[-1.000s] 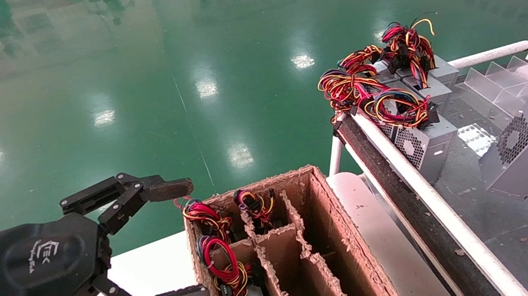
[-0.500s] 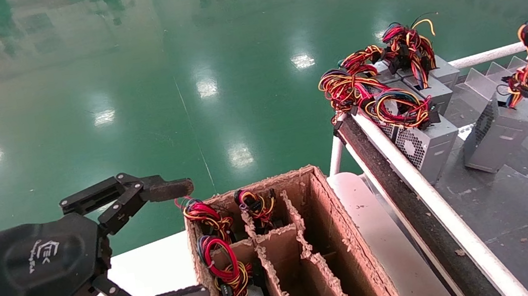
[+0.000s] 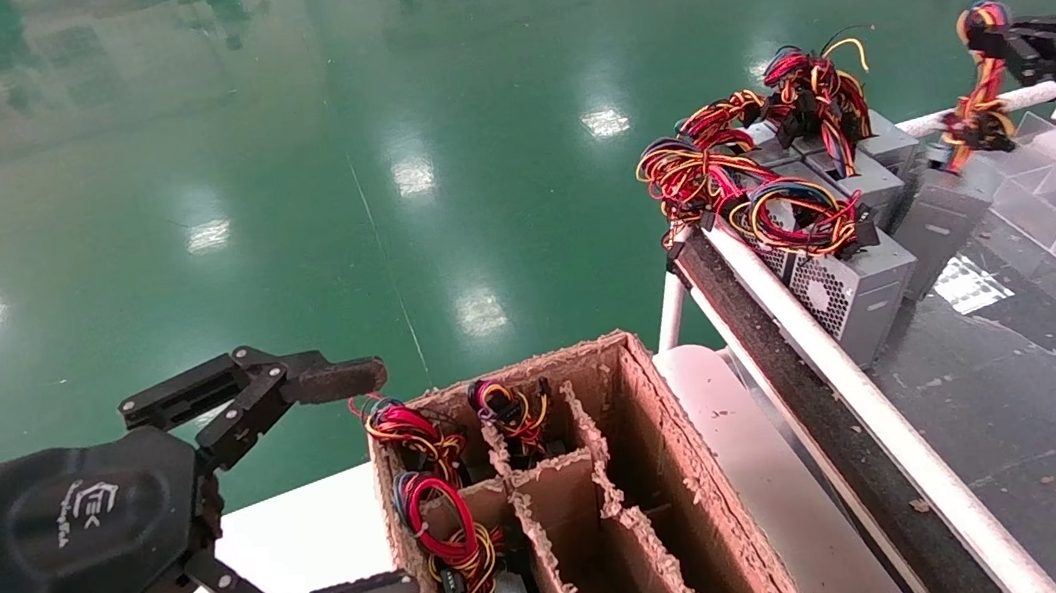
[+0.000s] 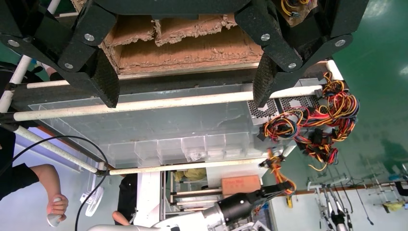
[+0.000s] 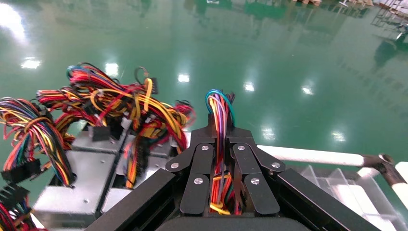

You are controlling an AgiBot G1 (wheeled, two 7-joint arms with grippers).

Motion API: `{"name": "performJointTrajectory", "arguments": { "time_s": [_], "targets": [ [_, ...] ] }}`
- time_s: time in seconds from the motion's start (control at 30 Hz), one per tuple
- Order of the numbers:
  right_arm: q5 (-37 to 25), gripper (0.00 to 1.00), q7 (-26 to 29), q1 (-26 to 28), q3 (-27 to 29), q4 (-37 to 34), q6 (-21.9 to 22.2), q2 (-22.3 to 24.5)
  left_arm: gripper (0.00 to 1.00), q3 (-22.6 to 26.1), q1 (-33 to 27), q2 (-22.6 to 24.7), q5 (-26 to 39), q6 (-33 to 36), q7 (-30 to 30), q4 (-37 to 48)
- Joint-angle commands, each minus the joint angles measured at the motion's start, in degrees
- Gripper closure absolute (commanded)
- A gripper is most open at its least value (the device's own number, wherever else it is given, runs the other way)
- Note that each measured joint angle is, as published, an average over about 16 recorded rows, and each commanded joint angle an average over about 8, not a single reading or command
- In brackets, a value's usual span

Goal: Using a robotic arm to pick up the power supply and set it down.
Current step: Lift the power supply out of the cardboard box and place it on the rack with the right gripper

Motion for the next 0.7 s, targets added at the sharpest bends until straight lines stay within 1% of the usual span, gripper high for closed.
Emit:
{"name": "performJointTrajectory", "arguments": {
  "time_s": [0.03,0.43,0.7],
  "targets": [
    [-0.2,1.00,-0.1,0.4,-0.2,-0.4,1.0,-1.1,0.00,0.0,0.0,0.0,0.0,0.0,0.0,0.0],
    [-1.0,1.00,-0.7,1.0,-0.7,-1.4,4.5,-5.6,0.00,0.0,0.0,0.0,0.0,0.0,0.0,0.0],
    [-1.4,1.00,-2.2,1.0,-1.0,-1.3,6.6,-7.2,0.00,0.0,0.0,0.0,0.0,0.0,0.0,0.0]
  ]
}}
